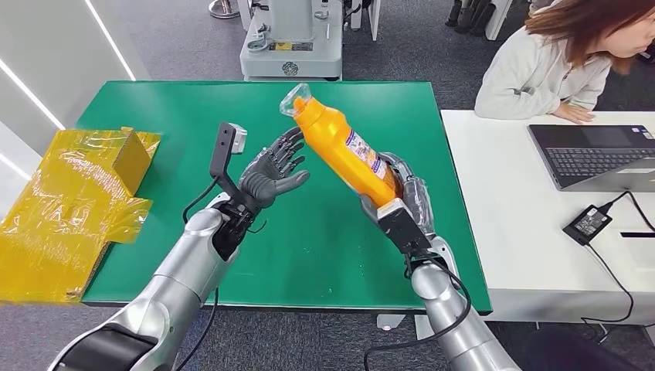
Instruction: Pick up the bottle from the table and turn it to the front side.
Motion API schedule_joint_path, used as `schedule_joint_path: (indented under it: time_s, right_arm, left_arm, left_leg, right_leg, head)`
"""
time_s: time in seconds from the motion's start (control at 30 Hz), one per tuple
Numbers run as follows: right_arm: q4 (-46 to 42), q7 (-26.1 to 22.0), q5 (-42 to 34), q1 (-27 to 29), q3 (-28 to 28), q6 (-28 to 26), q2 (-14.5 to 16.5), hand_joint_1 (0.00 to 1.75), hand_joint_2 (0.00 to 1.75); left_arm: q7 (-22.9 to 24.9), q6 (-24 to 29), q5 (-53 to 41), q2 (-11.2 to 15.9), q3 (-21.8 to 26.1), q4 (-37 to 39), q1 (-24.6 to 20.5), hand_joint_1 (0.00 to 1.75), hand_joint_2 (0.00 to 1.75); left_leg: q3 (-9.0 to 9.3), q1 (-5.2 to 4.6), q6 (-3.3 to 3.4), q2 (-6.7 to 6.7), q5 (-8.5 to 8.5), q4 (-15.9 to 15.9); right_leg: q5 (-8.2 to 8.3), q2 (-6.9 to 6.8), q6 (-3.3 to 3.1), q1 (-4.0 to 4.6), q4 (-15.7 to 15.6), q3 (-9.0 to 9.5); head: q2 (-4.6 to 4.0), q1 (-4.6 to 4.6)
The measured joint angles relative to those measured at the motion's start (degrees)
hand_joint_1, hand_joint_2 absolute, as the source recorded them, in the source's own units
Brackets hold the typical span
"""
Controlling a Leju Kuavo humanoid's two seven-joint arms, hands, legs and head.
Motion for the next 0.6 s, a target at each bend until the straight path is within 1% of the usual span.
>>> schedule_joint_path:
  time_s: [0.3, 0.6]
  right_arm:
    - [2.35, 0.85, 1.36, -3.07, 0.13, -0.96, 4.05, 1.75, 1.75]
    - [5.85, 0.66, 1.76, -4.20, 0.13, -1.39, 7.14, 1.75, 1.75]
  left_arm:
    - [1.06, 0.11, 2.90, -1.27, -0.39, -0.01, 0.01, 0.00, 1.75]
    - [0.84, 2.82, 3.99, -2.20, -0.57, -1.42, -0.35, 0.00, 1.75]
  left_leg:
    - [-0.01, 0.01, 0.00, -0.01, 0.01, 0.00]
    - [-0.03, 0.00, -0.01, -0.02, 0.02, 0.01]
  right_leg:
    - [0.00, -0.01, 0.00, 0.01, 0.06, -0.03]
    - [0.00, -0.01, 0.00, 0.00, 0.07, -0.03]
  head:
    - [-0.01, 0.00]
    - [0.00, 0.01]
